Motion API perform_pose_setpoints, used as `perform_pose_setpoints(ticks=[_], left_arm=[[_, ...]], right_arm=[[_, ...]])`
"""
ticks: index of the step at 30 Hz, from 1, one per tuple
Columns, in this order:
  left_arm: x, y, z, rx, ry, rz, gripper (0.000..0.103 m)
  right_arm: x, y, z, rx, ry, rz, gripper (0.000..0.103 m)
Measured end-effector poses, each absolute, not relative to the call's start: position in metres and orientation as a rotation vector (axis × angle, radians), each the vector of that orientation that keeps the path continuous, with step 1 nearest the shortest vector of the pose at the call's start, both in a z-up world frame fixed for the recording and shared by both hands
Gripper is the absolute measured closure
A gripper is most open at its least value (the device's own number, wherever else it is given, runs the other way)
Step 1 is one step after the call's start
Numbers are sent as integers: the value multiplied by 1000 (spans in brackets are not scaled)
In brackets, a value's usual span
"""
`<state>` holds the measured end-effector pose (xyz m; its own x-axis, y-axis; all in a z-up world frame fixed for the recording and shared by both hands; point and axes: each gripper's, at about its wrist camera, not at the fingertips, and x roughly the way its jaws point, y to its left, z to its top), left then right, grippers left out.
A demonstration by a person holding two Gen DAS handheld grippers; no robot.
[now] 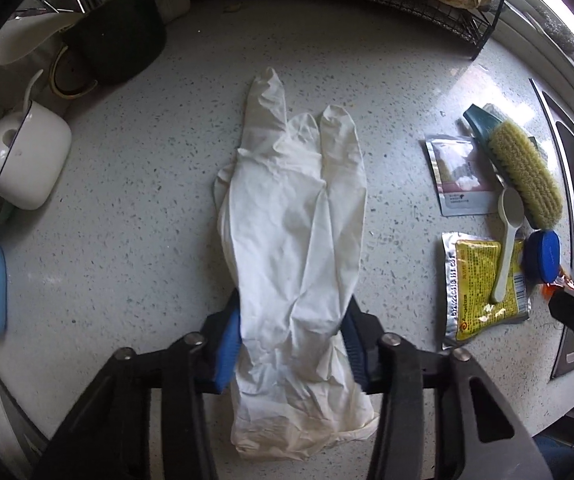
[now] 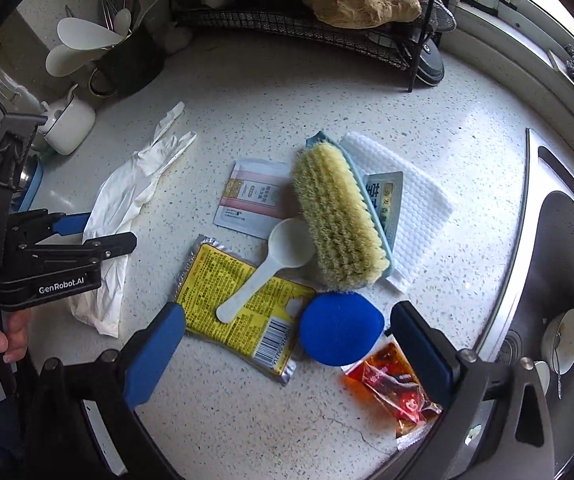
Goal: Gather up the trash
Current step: 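Grasp the white glove by its cuff with the left tool, then grasp the yellow-bristled blue brush with the right tool while the left tool holds the glove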
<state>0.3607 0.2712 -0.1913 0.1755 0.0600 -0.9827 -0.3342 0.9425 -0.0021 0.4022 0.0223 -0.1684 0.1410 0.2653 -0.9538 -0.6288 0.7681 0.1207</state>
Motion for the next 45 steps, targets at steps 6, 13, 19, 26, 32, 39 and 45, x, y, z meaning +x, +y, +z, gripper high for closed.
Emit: perform_pose_setpoints(ticks=[6,13,19,26,32,39,45], left_arm=[[349,254,-187,-283,1346,239,95],[341,247,-167,-314,1293,235,97],[350,255,-150,-330,1248,244,97],[363,262,-159,-337,1264,250,97],[366,264,-176,-341,1294,258,97],[364,261,-167,-321,1278,262,97],[359,249,-149,-305,1234,225,97]], right_arm=[[409,11,-151,-365,1215,648,1],[426,14,-134,-397,1136,654,13],[435,39,-152,-473,1159,700,38],[451,50,-175,-540,1197,689,54],[455,58,-188,-537,1207,700,61],[460,55,-187,-487,1210,715,68],[450,39,-161,-437,1151,707,70]])
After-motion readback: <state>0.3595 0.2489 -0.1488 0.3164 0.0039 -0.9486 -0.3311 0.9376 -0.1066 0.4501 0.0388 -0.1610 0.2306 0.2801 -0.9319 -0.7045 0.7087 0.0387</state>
